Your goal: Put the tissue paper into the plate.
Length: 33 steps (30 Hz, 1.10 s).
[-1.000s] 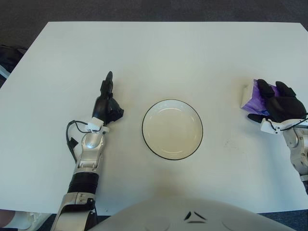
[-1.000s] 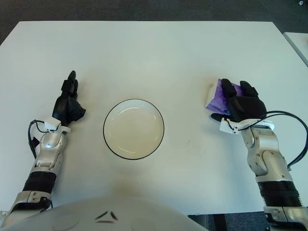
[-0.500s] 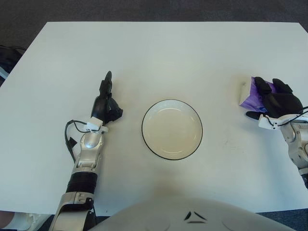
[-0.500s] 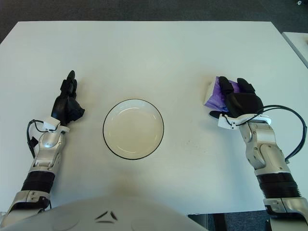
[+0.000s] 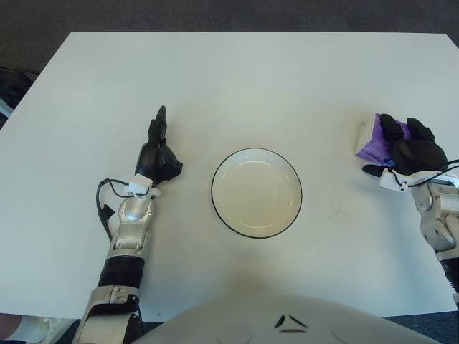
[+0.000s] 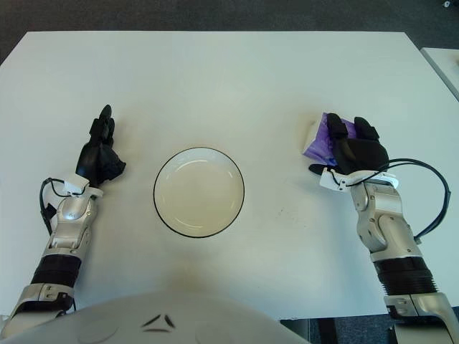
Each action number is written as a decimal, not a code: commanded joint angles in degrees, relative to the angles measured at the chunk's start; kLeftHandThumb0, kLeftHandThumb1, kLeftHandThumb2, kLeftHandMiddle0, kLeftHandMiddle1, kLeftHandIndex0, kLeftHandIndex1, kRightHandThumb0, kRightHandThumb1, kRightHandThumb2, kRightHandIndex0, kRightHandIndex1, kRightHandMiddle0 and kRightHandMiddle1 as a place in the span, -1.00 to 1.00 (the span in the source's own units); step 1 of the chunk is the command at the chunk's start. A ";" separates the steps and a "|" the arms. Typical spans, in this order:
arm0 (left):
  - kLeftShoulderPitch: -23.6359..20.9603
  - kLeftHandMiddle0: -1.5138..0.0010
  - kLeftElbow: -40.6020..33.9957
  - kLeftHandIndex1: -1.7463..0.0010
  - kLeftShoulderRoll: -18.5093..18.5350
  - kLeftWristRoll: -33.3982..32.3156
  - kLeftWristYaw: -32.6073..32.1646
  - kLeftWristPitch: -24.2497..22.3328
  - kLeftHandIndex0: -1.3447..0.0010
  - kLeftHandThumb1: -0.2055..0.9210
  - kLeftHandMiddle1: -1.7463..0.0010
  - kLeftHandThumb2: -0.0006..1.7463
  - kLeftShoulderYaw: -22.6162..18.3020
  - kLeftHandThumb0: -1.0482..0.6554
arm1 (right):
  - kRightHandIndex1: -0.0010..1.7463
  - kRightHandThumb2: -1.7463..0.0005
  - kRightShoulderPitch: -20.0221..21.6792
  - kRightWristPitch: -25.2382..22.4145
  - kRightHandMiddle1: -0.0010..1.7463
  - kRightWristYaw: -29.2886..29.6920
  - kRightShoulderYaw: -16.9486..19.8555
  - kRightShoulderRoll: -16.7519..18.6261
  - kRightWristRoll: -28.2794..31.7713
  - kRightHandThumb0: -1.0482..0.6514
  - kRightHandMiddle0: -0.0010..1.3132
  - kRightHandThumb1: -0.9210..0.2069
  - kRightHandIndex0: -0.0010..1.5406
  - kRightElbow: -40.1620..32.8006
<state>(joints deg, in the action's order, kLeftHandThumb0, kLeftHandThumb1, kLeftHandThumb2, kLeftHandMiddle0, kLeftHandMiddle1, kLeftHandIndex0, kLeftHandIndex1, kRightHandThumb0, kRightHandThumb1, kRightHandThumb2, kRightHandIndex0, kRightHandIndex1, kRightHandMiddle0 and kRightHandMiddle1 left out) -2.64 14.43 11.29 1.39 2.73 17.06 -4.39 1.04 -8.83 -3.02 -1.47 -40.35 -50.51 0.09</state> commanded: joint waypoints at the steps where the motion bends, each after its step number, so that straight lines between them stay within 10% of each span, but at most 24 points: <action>1: 3.76 0.88 2.57 0.77 -0.02 -0.08 0.93 -2.76 1.00 1.00 0.99 0.44 0.07 -0.86 | 0.02 0.83 -3.09 -1.76 0.56 -1.40 -2.20 2.41 0.51 -0.86 -0.99 -0.95 -0.59 0.90; 6: 4.09 0.88 1.66 0.77 -0.21 -0.57 0.91 -3.89 1.00 1.00 0.99 0.43 -0.14 -0.86 | 0.74 0.87 -3.10 -3.15 0.93 5.64 -2.15 5.70 0.40 -0.64 -0.49 -0.75 -0.37 2.84; 10: 4.15 0.87 1.51 0.75 -0.26 -1.09 0.96 -4.27 1.00 1.00 0.99 0.43 -0.44 -0.85 | 0.94 0.24 -3.00 -2.96 0.98 10.67 -2.29 6.93 0.23 -0.40 -0.12 -0.16 -0.05 3.26; 18: 3.76 0.86 2.25 0.75 -0.51 -1.82 1.07 -3.93 1.00 1.00 0.99 0.41 -1.02 -0.84 | 1.00 -0.37 -3.82 1.76 1.00 23.37 -1.39 9.88 2.45 0.01 0.55 0.18 0.54 5.01; 33: 2.76 0.93 5.29 0.88 0.09 -2.62 2.79 -0.77 1.00 1.00 1.00 0.42 -1.30 -0.86 | 1.00 -0.64 -5.14 7.40 1.00 30.35 -1.70 10.84 5.68 0.14 0.79 0.27 0.71 7.38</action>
<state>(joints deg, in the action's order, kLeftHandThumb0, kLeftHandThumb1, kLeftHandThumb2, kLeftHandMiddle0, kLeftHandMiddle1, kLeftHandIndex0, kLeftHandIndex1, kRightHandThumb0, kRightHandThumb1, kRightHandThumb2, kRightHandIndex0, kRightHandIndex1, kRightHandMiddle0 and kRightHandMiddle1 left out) -2.57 15.55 11.56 -1.54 4.95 17.46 -5.76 -0.83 -1.51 29.12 -1.22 -31.32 -45.60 5.49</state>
